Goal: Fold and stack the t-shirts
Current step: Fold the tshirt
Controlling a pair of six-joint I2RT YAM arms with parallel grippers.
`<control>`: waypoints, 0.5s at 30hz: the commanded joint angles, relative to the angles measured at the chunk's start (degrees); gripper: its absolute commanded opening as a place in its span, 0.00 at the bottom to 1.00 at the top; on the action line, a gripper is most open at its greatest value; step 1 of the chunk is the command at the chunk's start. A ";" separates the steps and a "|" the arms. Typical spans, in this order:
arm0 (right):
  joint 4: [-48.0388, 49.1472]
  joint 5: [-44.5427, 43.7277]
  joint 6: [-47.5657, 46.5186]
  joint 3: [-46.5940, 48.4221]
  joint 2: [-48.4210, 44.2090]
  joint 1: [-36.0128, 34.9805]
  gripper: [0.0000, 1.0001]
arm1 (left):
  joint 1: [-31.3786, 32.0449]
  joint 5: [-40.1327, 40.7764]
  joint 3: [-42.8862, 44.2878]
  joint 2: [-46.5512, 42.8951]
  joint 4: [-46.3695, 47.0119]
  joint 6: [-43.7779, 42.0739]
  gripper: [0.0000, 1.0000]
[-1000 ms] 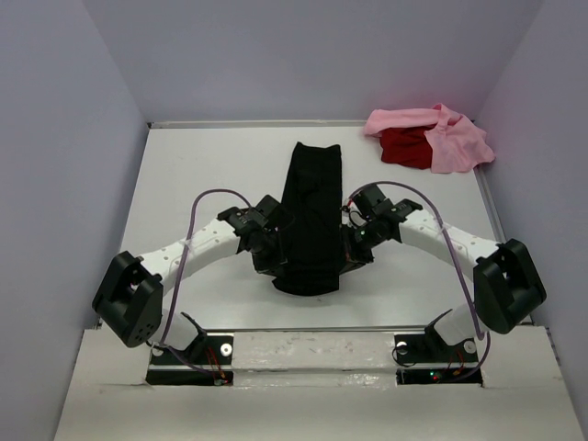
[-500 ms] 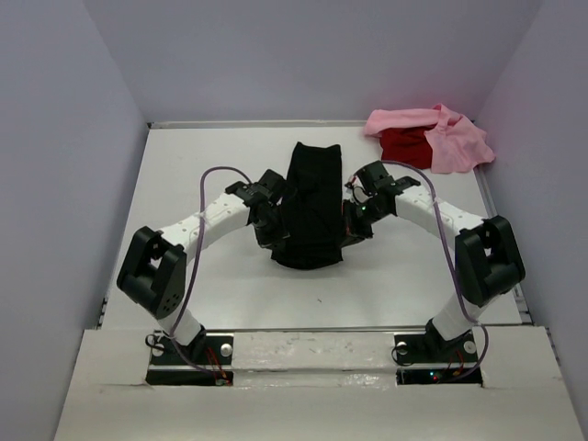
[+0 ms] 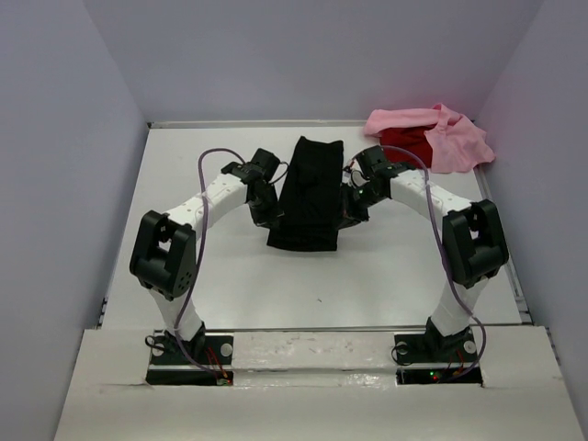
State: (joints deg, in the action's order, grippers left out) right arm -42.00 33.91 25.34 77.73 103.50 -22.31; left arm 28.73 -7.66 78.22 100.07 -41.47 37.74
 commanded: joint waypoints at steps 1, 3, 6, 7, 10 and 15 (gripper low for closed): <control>-0.10 -0.60 -1.44 3.21 2.05 1.47 0.00 | -1.22 0.45 0.97 0.74 -0.89 -2.58 0.00; 0.25 -0.69 -1.44 4.53 3.10 2.09 0.00 | -1.57 0.45 1.32 1.44 -0.45 -2.75 0.00; 0.16 -0.86 -1.35 6.28 4.07 2.71 0.00 | -2.01 0.80 2.64 2.32 -0.19 -3.02 0.00; 0.16 -1.04 -1.44 6.64 4.51 2.71 0.00 | -2.19 0.98 3.17 2.58 -0.10 -3.28 0.00; 0.16 -1.56 -1.44 7.87 4.86 3.23 0.00 | -2.63 1.59 5.71 3.72 -0.62 -3.72 0.00; -0.19 -1.92 -1.26 9.54 5.83 4.37 0.00 | -3.24 3.00 10.80 5.83 -2.29 -5.21 0.00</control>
State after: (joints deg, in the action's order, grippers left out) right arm -41.98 33.80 25.26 84.12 108.53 -19.68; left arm 26.61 -7.81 84.38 105.34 -40.64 35.46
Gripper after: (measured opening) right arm 0.013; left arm 0.025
